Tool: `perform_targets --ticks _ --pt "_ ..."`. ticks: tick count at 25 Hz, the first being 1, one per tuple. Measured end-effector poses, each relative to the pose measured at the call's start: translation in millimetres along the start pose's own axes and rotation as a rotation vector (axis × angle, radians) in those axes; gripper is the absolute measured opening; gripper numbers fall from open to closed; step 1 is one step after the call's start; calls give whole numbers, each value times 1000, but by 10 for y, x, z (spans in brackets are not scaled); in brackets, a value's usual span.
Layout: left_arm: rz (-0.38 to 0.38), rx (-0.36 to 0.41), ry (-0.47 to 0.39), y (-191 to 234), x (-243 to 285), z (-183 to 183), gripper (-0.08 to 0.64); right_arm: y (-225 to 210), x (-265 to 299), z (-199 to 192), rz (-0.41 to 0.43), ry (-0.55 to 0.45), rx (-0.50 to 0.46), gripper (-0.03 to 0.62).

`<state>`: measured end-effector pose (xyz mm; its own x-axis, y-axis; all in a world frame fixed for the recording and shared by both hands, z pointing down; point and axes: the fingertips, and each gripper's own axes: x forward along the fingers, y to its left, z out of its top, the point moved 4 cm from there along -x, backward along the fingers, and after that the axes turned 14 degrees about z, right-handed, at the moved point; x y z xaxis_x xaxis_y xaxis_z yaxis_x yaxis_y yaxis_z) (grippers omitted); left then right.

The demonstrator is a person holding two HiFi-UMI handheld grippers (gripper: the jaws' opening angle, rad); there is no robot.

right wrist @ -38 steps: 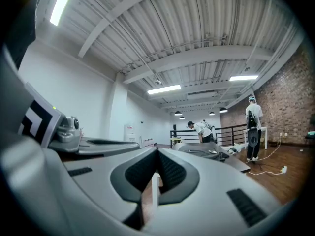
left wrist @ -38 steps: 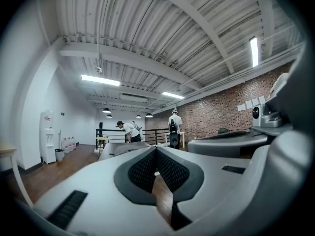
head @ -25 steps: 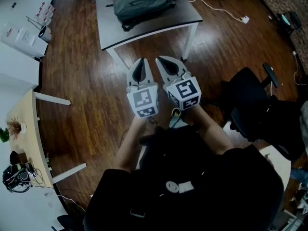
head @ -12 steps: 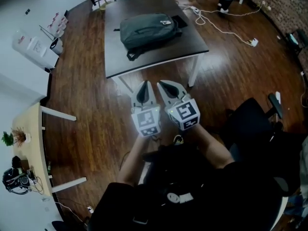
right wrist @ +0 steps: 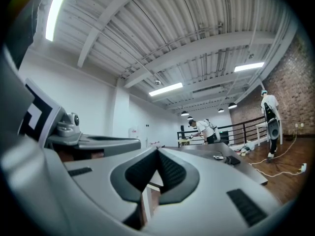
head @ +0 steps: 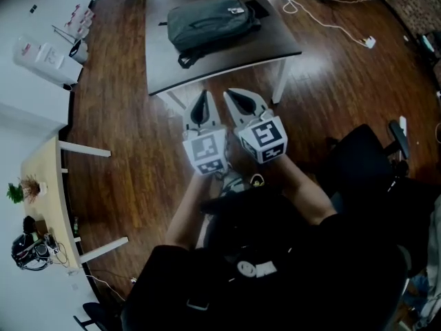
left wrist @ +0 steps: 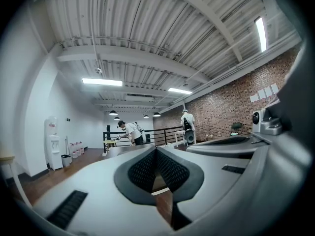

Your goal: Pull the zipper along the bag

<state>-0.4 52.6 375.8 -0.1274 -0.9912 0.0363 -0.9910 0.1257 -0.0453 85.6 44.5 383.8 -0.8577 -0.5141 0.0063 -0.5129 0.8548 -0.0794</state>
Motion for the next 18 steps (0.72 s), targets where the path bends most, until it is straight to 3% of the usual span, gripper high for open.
perform_targets --ticks 18 --pt "-90 -18 9 306 1055 -105 6 -531 899 22 -83 33 -14 6"
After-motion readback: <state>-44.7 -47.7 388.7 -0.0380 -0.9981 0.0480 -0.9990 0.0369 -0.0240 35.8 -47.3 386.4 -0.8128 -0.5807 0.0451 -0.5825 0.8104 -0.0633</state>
